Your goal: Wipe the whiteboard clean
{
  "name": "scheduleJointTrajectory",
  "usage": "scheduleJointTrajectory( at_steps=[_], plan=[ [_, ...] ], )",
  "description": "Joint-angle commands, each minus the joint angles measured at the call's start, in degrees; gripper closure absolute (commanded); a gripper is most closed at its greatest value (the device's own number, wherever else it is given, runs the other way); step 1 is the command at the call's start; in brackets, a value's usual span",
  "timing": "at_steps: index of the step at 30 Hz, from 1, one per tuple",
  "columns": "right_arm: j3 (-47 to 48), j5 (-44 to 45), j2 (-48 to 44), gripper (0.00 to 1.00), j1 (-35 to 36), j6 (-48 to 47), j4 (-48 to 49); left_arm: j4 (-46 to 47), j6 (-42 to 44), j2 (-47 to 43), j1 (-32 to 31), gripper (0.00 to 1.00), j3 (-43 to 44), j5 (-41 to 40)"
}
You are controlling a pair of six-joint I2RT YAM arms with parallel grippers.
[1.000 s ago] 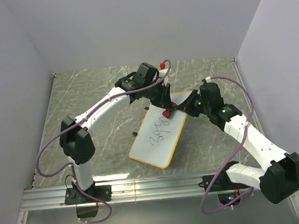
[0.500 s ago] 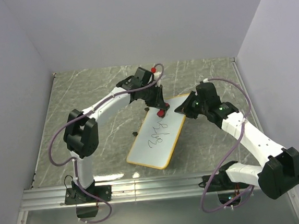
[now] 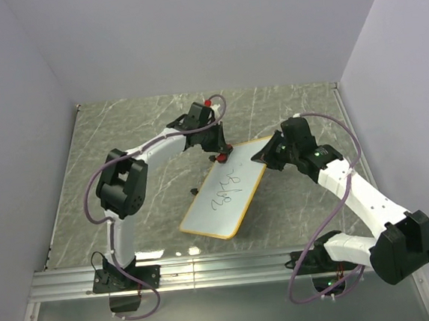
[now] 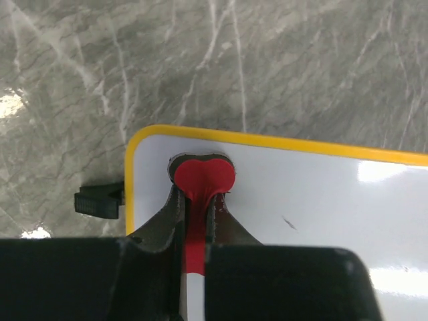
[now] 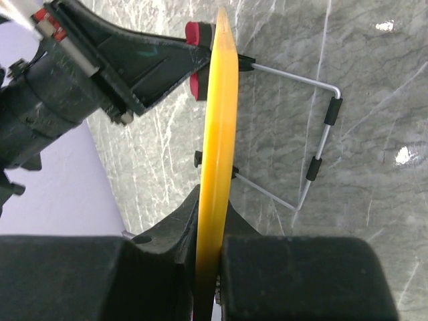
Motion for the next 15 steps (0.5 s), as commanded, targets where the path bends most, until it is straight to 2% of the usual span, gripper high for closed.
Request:
scheduleJointTrajectory(
  at_steps=[1, 6, 11, 15],
  plan=[
    [2.34, 2.35, -0.14, 1.00, 1.01, -11.12, -1.69, 1.26, 1.19, -4.34, -5.15, 1.00, -2.07, 8.14],
    [3.21, 2.35, 1.61, 1.00, 1.01, -11.38, -1.78, -0.58, 1.37, -12.25, -8.05, 1.00, -3.83, 15.96],
    [3.92, 2.44, 3.20, 1.00, 1.01, -11.03, -1.52, -1.19, 0.05, -21.56, -9.11, 1.00, -9.45, 16.68],
    [3.74, 2.27, 3.73, 1.00, 1.01, -10.24, -0.81, -3.74, 0.40, -25.35, -9.11, 1.00, -12.61, 15.20]
  ],
)
